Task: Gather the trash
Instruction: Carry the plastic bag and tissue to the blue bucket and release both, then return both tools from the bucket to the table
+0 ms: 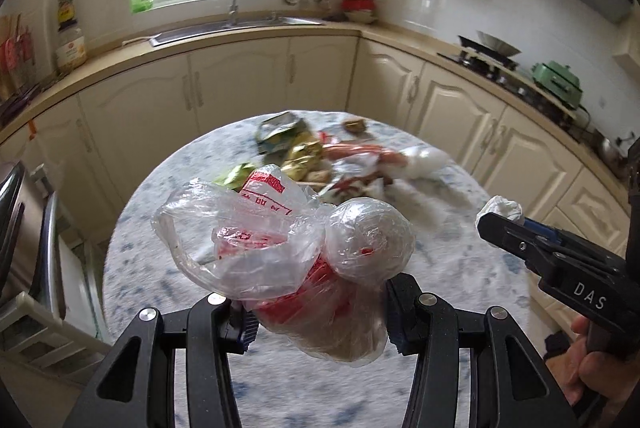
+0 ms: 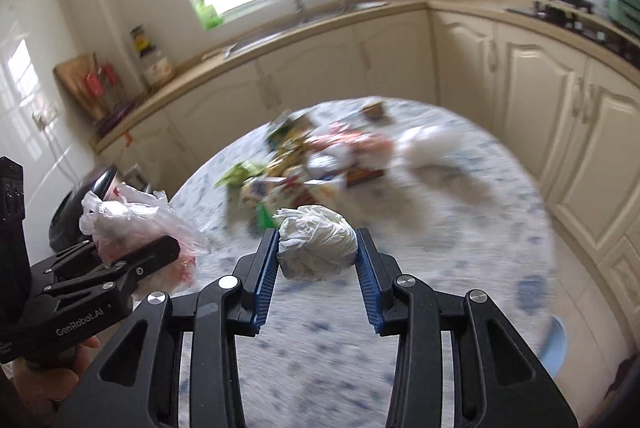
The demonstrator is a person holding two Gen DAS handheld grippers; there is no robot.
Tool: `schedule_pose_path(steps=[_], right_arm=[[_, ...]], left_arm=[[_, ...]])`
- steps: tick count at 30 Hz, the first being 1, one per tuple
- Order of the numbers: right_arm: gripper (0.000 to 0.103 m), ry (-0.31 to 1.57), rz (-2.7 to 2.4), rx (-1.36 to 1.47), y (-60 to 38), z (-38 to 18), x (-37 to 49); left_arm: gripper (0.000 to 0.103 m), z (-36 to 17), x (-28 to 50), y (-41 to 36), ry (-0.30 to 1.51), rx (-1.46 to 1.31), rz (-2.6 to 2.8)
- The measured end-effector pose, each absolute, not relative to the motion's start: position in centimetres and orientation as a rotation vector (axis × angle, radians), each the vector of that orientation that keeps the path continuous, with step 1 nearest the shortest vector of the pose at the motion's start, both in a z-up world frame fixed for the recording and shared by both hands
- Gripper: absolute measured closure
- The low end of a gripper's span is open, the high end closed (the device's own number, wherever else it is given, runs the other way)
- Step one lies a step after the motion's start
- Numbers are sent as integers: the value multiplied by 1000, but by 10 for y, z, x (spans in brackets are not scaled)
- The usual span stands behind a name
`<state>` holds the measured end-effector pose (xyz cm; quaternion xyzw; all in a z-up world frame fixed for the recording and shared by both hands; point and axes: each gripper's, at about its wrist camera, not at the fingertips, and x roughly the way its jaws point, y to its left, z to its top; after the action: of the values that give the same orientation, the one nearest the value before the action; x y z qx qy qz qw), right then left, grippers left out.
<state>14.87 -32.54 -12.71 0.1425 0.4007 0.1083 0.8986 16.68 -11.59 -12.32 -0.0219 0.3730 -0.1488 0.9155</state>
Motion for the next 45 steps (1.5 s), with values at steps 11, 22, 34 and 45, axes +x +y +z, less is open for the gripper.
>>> schedule_pose_path(steps=[11, 22, 34, 45], right_arm=[[65, 736, -149, 422, -530, -111, 62], [65, 917, -455, 665, -691, -251, -2], [62, 1075, -481, 920, -751, -392, 10], [0, 1028, -598, 1023, -775, -414, -1]], left_arm=[[57, -95, 154, -296, 737, 103, -660], [57, -196, 145, -489, 971, 333, -935], [53, -337, 161, -582, 1288, 465, -933], [9, -338, 204, -618, 1201, 514, -886]])
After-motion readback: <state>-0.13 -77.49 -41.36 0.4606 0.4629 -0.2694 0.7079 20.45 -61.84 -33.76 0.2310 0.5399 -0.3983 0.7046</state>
